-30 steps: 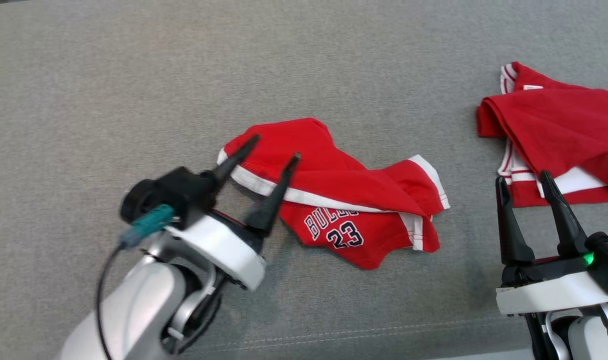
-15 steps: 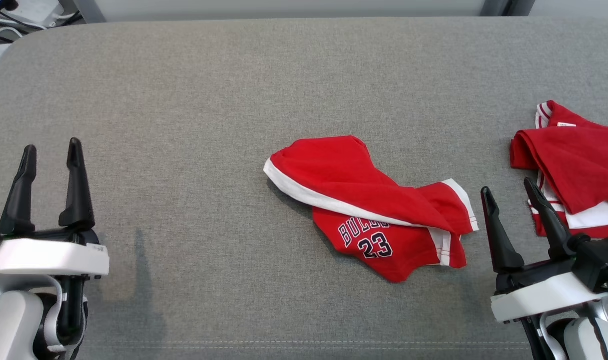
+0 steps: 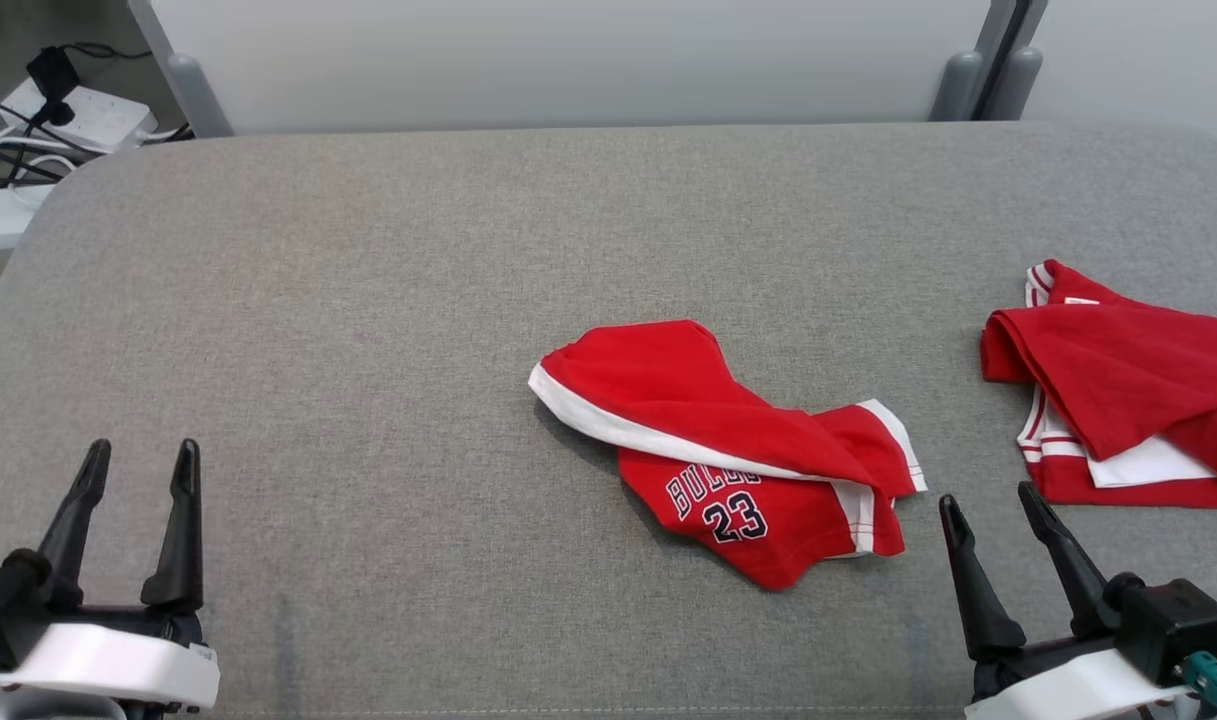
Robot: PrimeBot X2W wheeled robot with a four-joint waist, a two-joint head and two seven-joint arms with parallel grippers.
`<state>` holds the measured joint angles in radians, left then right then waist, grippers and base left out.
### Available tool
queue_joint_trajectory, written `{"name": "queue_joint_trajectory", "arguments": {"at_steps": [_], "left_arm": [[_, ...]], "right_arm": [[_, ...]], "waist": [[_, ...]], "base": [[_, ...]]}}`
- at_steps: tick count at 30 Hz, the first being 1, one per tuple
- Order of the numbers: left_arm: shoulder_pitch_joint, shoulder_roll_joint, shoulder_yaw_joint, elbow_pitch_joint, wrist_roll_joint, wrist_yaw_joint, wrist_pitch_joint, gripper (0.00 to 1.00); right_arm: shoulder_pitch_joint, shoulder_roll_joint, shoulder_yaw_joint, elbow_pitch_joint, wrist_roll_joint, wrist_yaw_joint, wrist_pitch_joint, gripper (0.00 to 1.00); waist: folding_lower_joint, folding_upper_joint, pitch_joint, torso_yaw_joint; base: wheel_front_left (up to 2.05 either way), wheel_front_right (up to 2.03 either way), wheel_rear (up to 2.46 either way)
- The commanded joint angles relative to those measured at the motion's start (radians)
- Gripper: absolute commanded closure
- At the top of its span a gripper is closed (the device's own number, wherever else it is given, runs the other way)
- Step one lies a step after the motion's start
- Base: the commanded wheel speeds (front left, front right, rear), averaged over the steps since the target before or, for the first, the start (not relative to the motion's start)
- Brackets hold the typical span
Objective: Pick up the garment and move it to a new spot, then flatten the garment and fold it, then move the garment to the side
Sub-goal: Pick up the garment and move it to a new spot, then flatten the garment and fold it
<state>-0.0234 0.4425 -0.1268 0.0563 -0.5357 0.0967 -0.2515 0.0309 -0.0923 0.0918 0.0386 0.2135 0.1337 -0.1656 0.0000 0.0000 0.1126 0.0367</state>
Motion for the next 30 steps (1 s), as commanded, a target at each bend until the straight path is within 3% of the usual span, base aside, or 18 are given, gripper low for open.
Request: {"name": "queue_joint_trajectory", "arguments": {"at_steps": [1,6,19,30], "left_arm": [[-0.009,0.027,0.051,-0.025,0.013,-0.025,-0.010,0.00],[0.050,0.005,0.058,-0.028,0.027,-0.074,-0.010,0.00],[0.117,-0.091,0.117,-0.032,0.049,-0.100,-0.010,0.00],[0.098,-0.131,0.143,-0.013,0.107,-0.139,-0.010,0.00]], "right_arm": [[0.006,0.001,0.010,-0.034,0.005,-0.003,0.003,0.00],[0.035,0.018,0.004,-0.026,0.000,-0.003,0.002,0.00],[0.068,0.033,-0.007,-0.020,-0.002,-0.003,0.002,0.00],[0.070,0.036,-0.009,-0.018,-0.005,-0.003,0.021,0.00]], "waist": [[0.0000,0.0000,-0.018,-0.011],[0.0000,0.0000,-0.054,-0.032],[0.0000,0.0000,-0.102,-0.032],[0.0000,0.0000,-0.108,-0.020]], "base": [[0.00,0.00,0.00],[0.00,0.00,0.00],[0.00,0.00,0.00],[0.00,0.00,0.00]]}}
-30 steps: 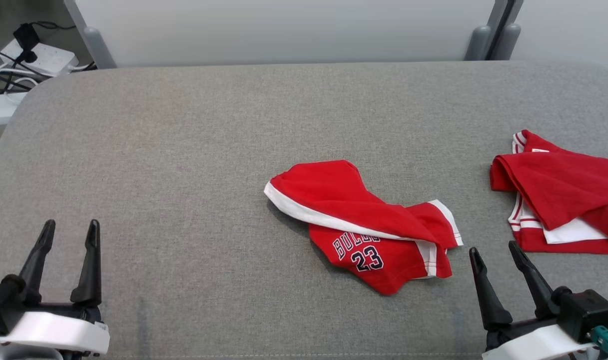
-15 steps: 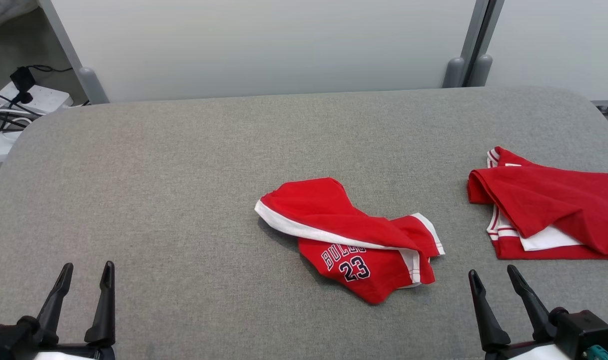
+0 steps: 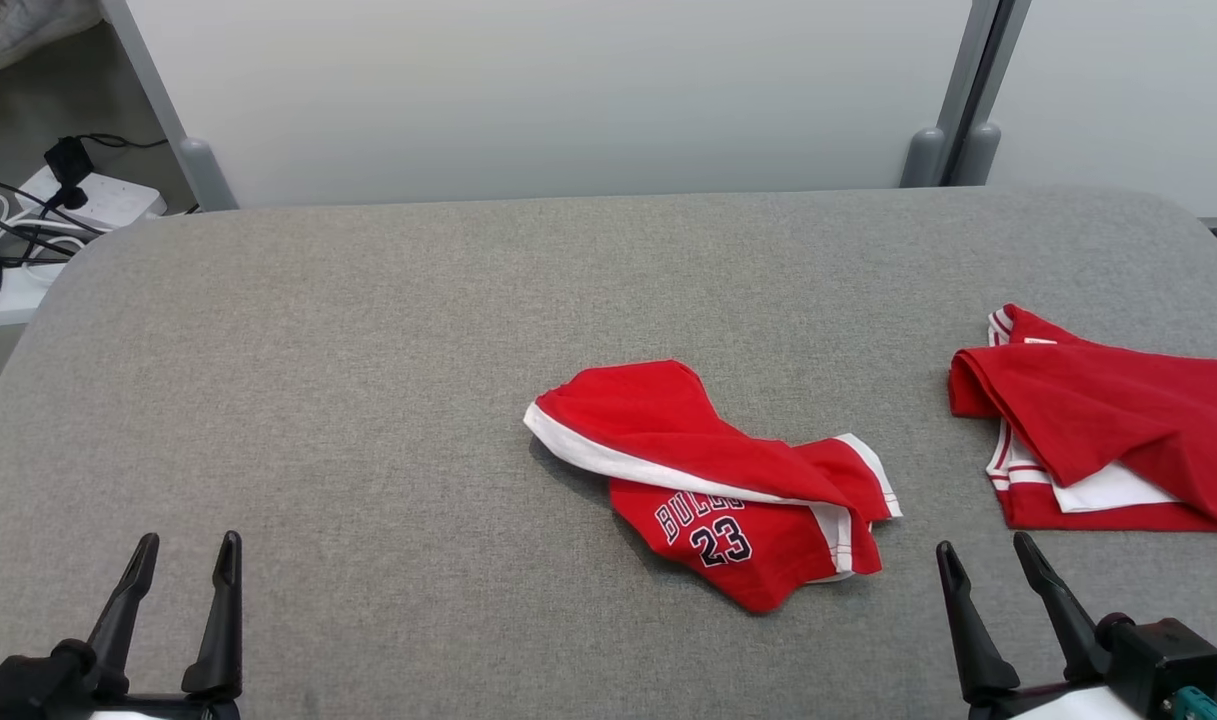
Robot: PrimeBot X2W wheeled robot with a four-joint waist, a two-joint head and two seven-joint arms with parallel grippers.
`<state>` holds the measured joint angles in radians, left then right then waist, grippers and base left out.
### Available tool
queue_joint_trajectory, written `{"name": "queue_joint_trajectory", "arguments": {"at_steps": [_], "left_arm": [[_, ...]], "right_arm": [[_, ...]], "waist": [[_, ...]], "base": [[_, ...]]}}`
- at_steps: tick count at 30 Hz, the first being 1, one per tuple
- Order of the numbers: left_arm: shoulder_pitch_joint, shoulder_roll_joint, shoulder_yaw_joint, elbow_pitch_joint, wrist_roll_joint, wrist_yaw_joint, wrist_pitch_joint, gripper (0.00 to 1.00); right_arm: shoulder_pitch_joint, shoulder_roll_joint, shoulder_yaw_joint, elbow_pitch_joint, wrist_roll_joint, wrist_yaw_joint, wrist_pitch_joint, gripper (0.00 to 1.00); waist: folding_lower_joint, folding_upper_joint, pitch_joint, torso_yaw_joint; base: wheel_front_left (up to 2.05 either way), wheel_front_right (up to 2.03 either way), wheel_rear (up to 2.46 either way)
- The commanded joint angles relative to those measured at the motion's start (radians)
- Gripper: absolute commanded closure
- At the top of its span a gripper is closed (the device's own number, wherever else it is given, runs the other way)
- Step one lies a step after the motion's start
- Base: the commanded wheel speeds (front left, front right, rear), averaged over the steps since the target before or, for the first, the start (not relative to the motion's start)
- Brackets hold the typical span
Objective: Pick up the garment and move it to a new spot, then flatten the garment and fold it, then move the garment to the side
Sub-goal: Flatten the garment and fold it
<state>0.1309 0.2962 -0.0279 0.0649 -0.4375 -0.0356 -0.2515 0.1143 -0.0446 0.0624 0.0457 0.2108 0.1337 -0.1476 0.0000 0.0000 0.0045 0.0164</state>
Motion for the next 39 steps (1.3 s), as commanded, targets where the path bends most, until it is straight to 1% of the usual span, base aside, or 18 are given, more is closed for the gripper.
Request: {"name": "queue_joint_trajectory", "arguments": {"at_steps": [1,5,8,16,17,21,23,25,27,31,34,36,37,39], "left_arm": [[-0.058,0.013,0.046,-0.022,0.013,-0.009,-0.010,0.00],[-0.070,0.004,0.044,-0.022,0.024,-0.018,-0.010,0.00],[-0.086,-0.002,0.033,-0.020,0.032,-0.024,-0.010,0.00],[-0.123,-0.019,0.008,-0.017,0.051,-0.033,-0.010,0.00],[-0.144,-0.035,0.003,-0.015,0.065,-0.045,-0.010,0.00],[-0.150,-0.039,0.006,-0.017,0.068,-0.051,-0.010,0.00],[-0.154,-0.041,0.007,-0.020,0.072,-0.053,-0.010,0.00],[-0.157,-0.043,0.008,-0.022,0.075,-0.055,-0.010,0.00],[-0.158,-0.045,0.011,-0.025,0.077,-0.057,-0.010,0.00],[-0.171,-0.048,0.017,-0.032,0.081,-0.061,-0.010,0.00],[-0.192,-0.052,0.014,-0.031,0.084,-0.066,-0.010,0.00],[-0.210,-0.056,0.008,-0.029,0.087,-0.069,-0.010,0.00],[-0.219,-0.058,0.004,-0.027,0.088,-0.072,-0.010,0.00],[-0.238,-0.064,-0.004,-0.021,0.091,-0.076,-0.010,0.00]], "right_arm": [[-0.015,-0.011,0.022,-0.022,-0.001,-0.003,0.005,0.00],[-0.031,-0.016,0.033,0.014,0.006,-0.003,0.032,0.00],[-0.061,-0.029,0.052,0.066,0.019,-0.003,0.055,0.00],[-0.186,-0.047,0.119,0.260,0.050,-0.003,0.057,0.00],[-0.314,-0.042,0.155,0.481,0.077,-0.003,0.040,1.00],[-0.341,-0.045,0.173,0.508,0.103,-0.003,0.033,1.00],[-0.345,-0.054,0.181,0.491,0.132,-0.003,0.034,1.00],[-0.346,-0.076,0.186,0.457,0.175,-0.003,0.055,1.00],[-0.351,-0.111,0.182,0.406,0.227,-0.003,0.092,1.00],[-0.396,-0.217,0.167,0.288,0.318,-0.003,0.191,1.00],[-0.458,-0.291,0.143,0.237,0.366,-0.003,0.241,1.00],[-0.504,-0.340,0.155,0.248,0.375,-0.003,0.284,1.00],[-0.531,-0.350,0.157,0.259,0.396,-0.003,0.293,1.00],[-0.581,-0.391,0.195,0.311,0.383,-0.003,0.322,1.00]], "waist": [[0.0000,0.0000,0.001,0.002],[0.0000,0.0000,0.009,0.010],[0.0000,0.0000,0.022,0.024],[0.0000,0.0000,0.043,0.059],[0.0000,0.0000,0.064,0.076],[0.0000,0.0000,0.071,0.075],[0.0000,0.0000,0.075,0.075],[0.0000,0.0000,0.080,0.071],[0.0000,0.0000,0.089,0.065],[0.0000,0.0000,0.116,0.050],[0.0000,0.0000,0.143,0.047],[0.0000,0.0000,0.161,0.052],[0.0000,0.0000,0.170,0.055],[0.0000,0.0000,0.186,0.065]], "base": [[0.00,0.00,0.00],[0.00,0.00,0.00],[0.00,0.00,0.00],[0.00,0.00,0.00],[0.00,0.00,0.00],[0.00,0.00,0.00],[0.00,0.00,0.00],[0.00,0.00,0.00],[0.00,0.00,0.00],[0.00,0.00,0.00],[0.00,0.00,0.00],[0.00,0.00,0.00],[0.00,0.00,0.00],[0.00,0.00,0.00]]}}
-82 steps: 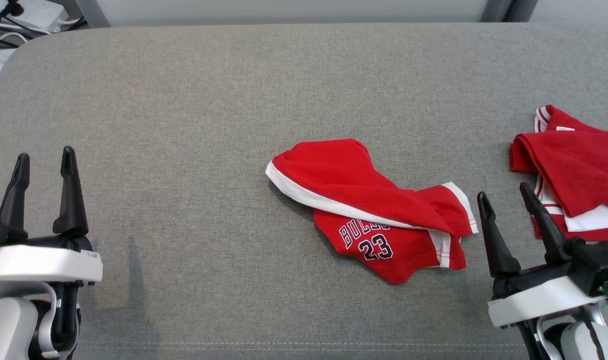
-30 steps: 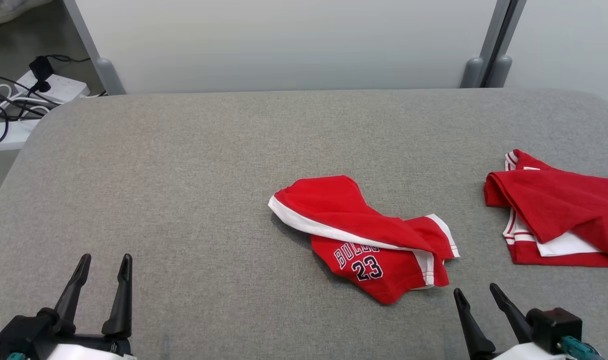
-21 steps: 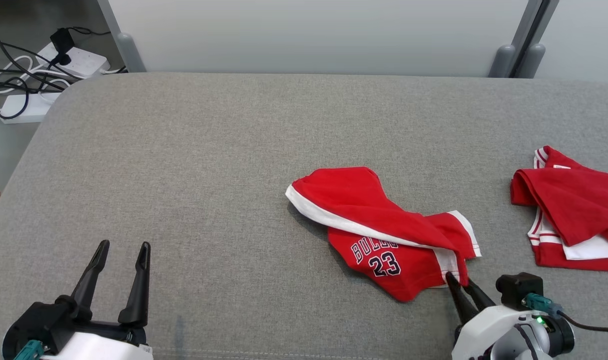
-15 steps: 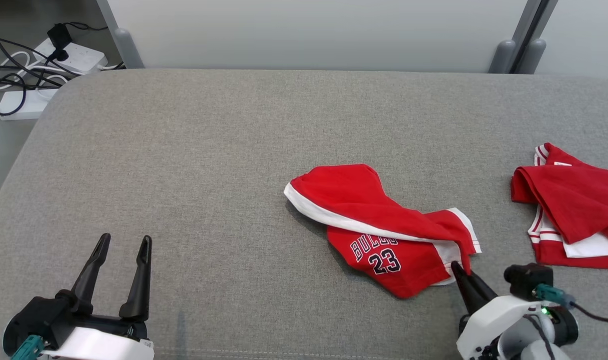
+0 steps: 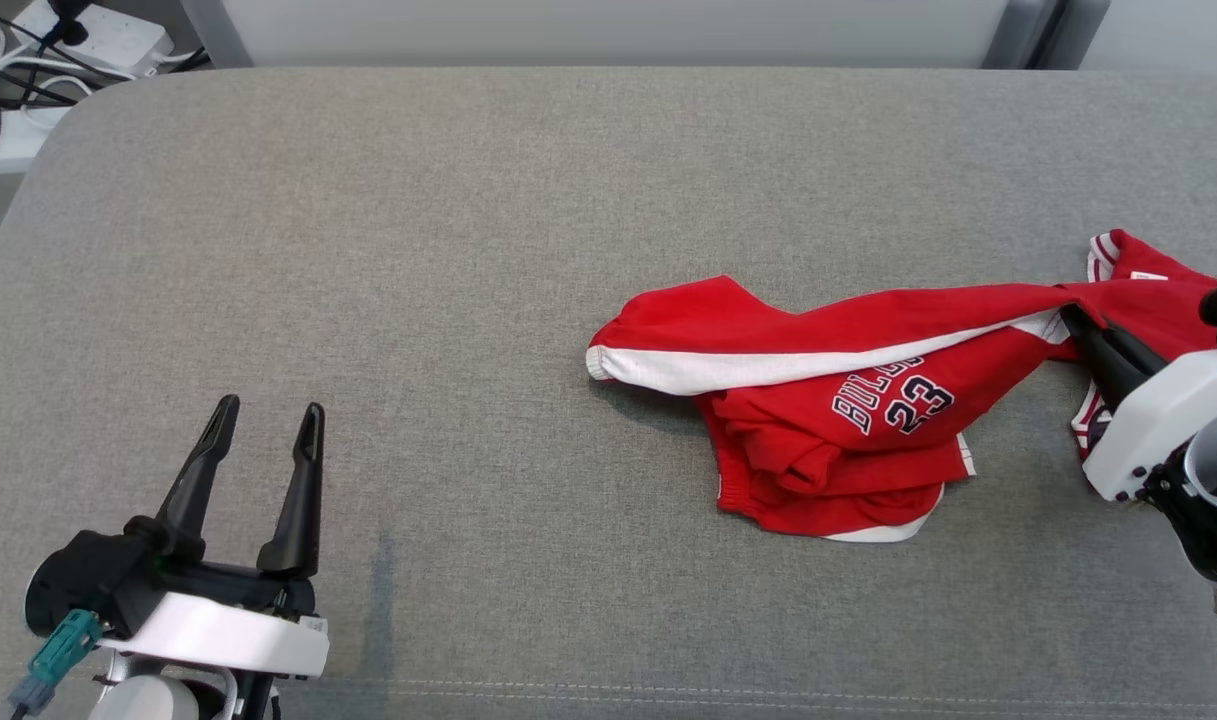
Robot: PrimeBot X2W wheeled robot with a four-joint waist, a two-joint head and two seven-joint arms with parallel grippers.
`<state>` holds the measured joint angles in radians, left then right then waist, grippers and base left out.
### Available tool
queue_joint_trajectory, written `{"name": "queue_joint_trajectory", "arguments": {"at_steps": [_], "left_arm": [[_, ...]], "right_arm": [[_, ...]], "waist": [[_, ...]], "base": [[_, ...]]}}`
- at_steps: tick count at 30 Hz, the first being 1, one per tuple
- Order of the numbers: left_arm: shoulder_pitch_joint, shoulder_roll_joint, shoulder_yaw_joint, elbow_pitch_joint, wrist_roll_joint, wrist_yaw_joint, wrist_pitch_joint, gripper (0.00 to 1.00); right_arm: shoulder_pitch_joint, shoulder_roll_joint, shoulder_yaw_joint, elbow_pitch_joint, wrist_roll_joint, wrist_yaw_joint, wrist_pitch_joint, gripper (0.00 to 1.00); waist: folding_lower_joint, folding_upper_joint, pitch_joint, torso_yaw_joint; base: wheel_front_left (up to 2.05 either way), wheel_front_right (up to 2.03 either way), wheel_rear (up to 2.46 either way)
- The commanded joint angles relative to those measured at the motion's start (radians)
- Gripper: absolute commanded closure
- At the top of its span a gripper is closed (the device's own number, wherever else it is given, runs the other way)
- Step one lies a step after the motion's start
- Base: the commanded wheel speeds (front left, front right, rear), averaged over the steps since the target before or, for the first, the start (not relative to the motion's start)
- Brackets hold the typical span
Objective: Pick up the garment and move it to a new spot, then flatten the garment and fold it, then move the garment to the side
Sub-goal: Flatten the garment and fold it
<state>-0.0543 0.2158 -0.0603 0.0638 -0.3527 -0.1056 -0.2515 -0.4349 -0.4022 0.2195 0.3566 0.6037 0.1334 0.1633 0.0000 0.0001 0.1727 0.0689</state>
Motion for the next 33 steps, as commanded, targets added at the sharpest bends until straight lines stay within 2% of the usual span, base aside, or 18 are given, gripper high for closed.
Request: {"name": "queue_joint_trajectory", "arguments": {"at_steps": [1,3,8,9,11,12,18,25,29,33], "left_arm": [[-0.062,0.014,0.024,-0.017,0.007,-0.008,-0.010,0.00],[-0.077,0.010,0.018,-0.011,0.009,-0.011,-0.010,0.00],[-0.103,0.002,0.004,0.007,0.011,-0.018,-0.010,0.00],[-0.107,0.001,0.002,0.010,0.011,-0.019,-0.010,0.00],[-0.114,0.000,0.000,0.016,0.012,-0.020,-0.010,0.00],[-0.116,0.000,-0.001,0.018,0.012,-0.021,-0.010,0.00],[-0.114,0.005,0.007,0.033,0.016,-0.023,-0.010,0.00],[-0.089,0.013,0.029,0.035,0.019,-0.024,-0.010,0.00],[-0.065,0.023,0.046,0.034,0.021,-0.025,-0.010,0.00],[-0.041,0.033,0.056,0.034,0.022,-0.025,-0.010,0.00]], "right_arm": [[-0.057,-0.032,0.052,0.024,0.007,-0.003,0.008,1.00],[-0.102,-0.046,0.096,0.093,-0.002,-0.003,0.009,1.00],[-0.188,-0.013,0.151,0.295,0.010,-0.003,-0.042,1.00],[-0.200,-0.004,0.162,0.331,0.013,-0.003,-0.053,0.92],[-0.222,0.012,0.173,0.400,0.019,-0.003,-0.081,0.49],[-0.230,0.021,0.179,0.424,0.027,-0.003,-0.098,0.00],[-0.220,0.032,0.239,0.480,0.079,-0.003,-0.192,0.00],[-0.091,-0.006,0.261,0.378,0.124,-0.003,-0.367,0.00],[0.000,-0.011,0.207,0.283,0.093,-0.003,-0.416,0.00],[0.098,0.018,0.090,0.154,0.005,-0.003,-0.424,0.00]], "waist": [[0.0000,-0.0001,0.024,0.018],[0.0000,-0.0001,0.034,0.027],[0.0000,-0.0001,0.053,0.047],[0.0000,-0.0001,0.055,0.049],[0.0000,-0.0001,0.057,0.051],[0.0000,-0.0001,0.057,0.051],[0.0000,-0.0001,0.041,0.027],[0.0000,-0.0001,0.011,-0.020],[0.0000,-0.0001,-0.003,-0.054],[0.0000,-0.0001,-0.025,-0.079]], "base": [[0.00,0.00,0.00],[0.00,0.00,0.00],[0.00,0.00,0.00],[0.00,0.00,0.00],[0.00,0.00,0.00],[0.00,0.00,0.00],[0.00,0.00,0.00],[0.00,0.00,0.00],[0.00,0.00,0.00],[0.00,0.00,0.00]]}}
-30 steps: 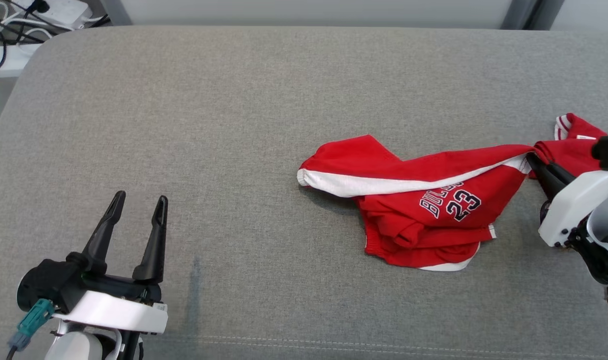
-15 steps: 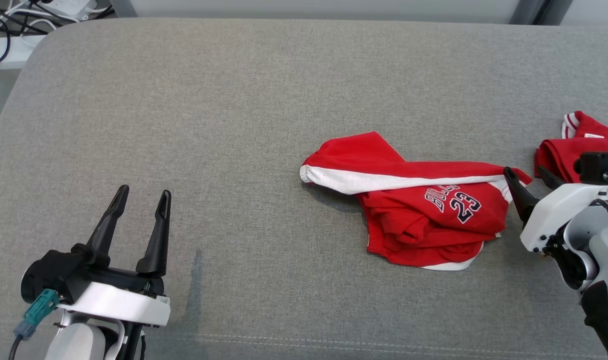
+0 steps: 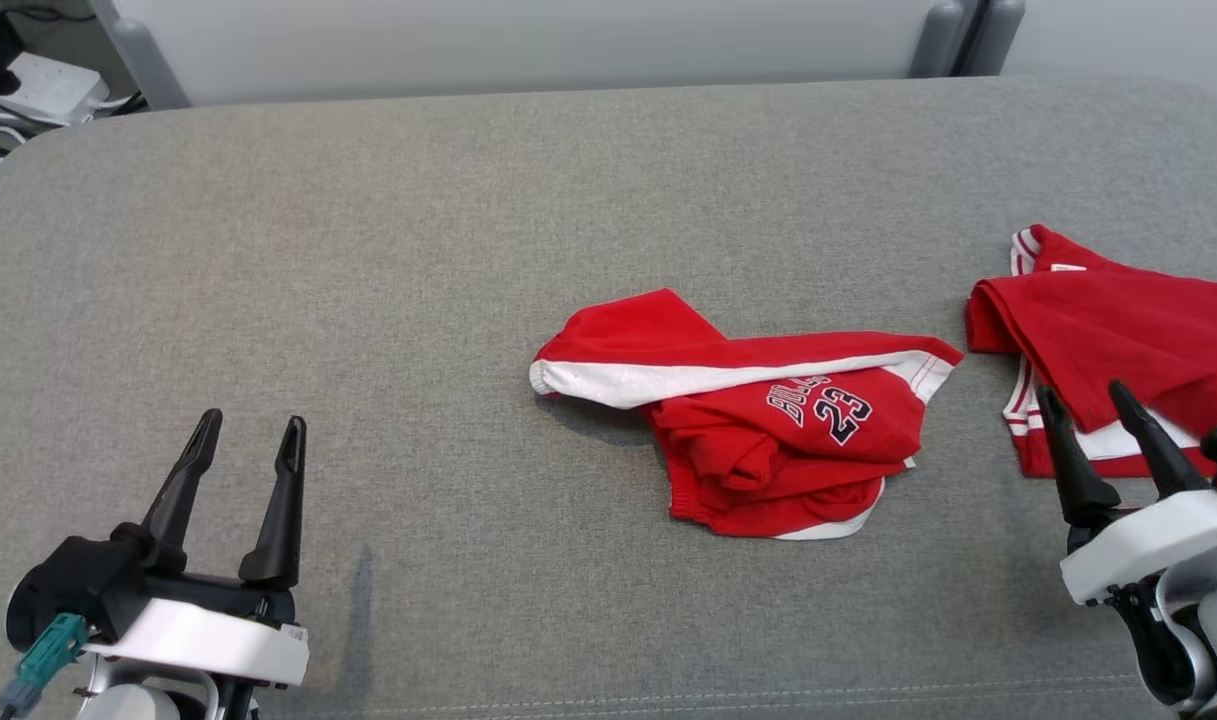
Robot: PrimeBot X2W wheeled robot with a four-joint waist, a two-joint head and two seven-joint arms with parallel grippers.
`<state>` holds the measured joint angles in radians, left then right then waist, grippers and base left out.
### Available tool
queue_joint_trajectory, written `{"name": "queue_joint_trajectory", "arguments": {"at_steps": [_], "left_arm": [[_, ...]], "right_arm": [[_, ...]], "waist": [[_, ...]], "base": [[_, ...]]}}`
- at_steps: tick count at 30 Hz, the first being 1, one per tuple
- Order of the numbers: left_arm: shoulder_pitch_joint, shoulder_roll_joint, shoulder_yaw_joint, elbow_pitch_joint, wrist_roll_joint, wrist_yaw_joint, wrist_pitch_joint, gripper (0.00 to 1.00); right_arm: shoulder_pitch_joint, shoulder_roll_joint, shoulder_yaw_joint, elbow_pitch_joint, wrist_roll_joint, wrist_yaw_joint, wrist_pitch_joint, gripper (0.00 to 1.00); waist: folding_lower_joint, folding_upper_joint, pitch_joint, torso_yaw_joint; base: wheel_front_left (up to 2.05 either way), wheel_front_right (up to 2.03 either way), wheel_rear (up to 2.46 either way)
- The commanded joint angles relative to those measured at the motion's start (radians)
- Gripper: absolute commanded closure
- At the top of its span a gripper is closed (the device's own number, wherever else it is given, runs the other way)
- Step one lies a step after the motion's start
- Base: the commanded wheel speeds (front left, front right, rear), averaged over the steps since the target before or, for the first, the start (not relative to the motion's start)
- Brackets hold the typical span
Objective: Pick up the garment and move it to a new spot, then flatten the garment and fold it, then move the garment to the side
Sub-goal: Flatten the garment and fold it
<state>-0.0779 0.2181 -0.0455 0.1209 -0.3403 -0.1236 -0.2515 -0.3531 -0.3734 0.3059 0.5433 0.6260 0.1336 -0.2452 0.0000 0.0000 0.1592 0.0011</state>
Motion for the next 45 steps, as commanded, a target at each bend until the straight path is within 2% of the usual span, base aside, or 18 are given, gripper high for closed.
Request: {"name": "queue_joint_trajectory", "arguments": {"at_steps": [1,4,8,12,18,35,40,45], "left_arm": [[-0.013,0.033,0.041,-0.023,0.010,-0.007,-0.010,0.00],[0.001,0.037,0.041,-0.020,0.011,-0.007,-0.010,0.00],[0.027,0.038,0.050,-0.012,0.011,-0.005,-0.010,0.00],[0.057,0.037,0.060,-0.005,0.011,0.002,-0.010,0.00],[0.086,0.033,0.063,0.005,0.007,0.005,-0.010,0.00],[0.086,0.037,0.047,-0.003,-0.010,0.012,0.007,0.00],[0.056,0.034,-0.007,-0.006,-0.041,0.004,0.065,0.00],[-0.033,0.027,-0.129,0.008,-0.138,-0.005,0.222,0.00]], "right_arm": [[0.046,0.003,-0.034,-0.075,-0.046,-0.003,-0.016,0.00],[0.147,0.052,-0.131,-0.191,-0.139,-0.003,-0.016,0.00],[0.266,0.120,-0.213,-0.317,-0.247,-0.003,-0.016,0.00],[0.351,0.180,-0.240,-0.407,-0.309,-0.003,-0.008,0.00],[0.421,0.230,-0.242,-0.482,-0.340,-0.003,0.030,0.00],[0.437,0.249,-0.249,-0.519,-0.338,-0.003,0.056,0.00],[0.420,0.254,-0.256,-0.504,-0.305,-0.003,0.081,0.00],[0.343,0.209,-0.245,-0.445,-0.216,-0.003,0.149,0.00]], "waist": [[0.0000,0.0000,-0.017,-0.013],[0.0000,0.0000,-0.037,-0.016],[0.0000,0.0000,-0.065,-0.016],[0.0000,0.0000,-0.093,-0.019],[0.0000,0.0000,-0.117,-0.024],[0.0000,0.0000,-0.100,-0.029],[0.0000,0.0000,-0.079,-0.031],[0.0000,0.0000,-0.024,-0.032]], "base": [[0.00,0.00,0.00],[0.00,0.00,0.00],[0.00,0.00,0.00],[0.00,0.00,0.00],[0.00,0.00,0.00],[0.00,0.00,0.00],[0.00,0.00,0.00],[0.00,0.00,0.00]]}}
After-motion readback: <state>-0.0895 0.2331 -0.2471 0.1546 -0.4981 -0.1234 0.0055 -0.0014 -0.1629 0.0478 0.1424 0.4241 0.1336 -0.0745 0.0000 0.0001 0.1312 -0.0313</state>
